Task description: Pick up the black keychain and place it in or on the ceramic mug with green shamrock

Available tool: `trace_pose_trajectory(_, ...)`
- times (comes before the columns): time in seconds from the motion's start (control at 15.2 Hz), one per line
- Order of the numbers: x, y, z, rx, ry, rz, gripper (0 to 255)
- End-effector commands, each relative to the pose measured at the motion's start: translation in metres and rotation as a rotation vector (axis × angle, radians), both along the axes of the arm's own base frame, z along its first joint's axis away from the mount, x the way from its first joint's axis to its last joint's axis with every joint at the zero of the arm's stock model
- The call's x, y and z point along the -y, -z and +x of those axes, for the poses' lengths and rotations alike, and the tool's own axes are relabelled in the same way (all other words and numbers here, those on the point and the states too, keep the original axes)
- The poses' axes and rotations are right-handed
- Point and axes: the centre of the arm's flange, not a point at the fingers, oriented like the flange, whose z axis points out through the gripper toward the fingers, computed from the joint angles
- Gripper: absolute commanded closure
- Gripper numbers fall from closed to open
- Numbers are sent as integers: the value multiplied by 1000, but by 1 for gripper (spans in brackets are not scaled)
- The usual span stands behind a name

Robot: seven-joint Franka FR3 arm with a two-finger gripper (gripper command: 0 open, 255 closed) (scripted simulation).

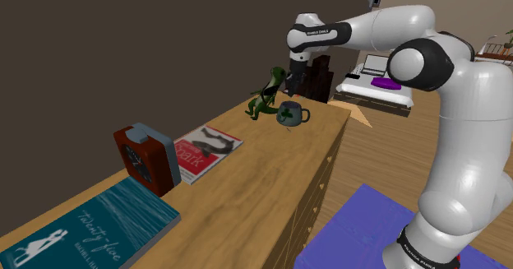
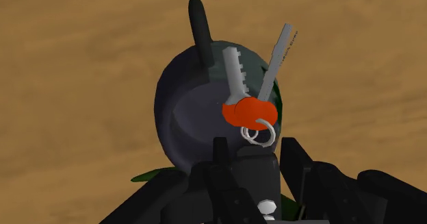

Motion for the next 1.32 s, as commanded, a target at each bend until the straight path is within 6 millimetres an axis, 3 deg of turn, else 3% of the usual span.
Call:
trace_pose_trajectory(0.0,1,11,1,0,0,0,255)
trace_pose_trajectory(0.59,1,58,1,0,0,0,255)
trace_pose_trajectory(1.12,1,60,1,0,0,0,255)
trace_pose_trajectory(1.19,1,60,1,0,0,0,0)
trace_pose_trajectory(1.25,1,60,1,0,0,0,0)
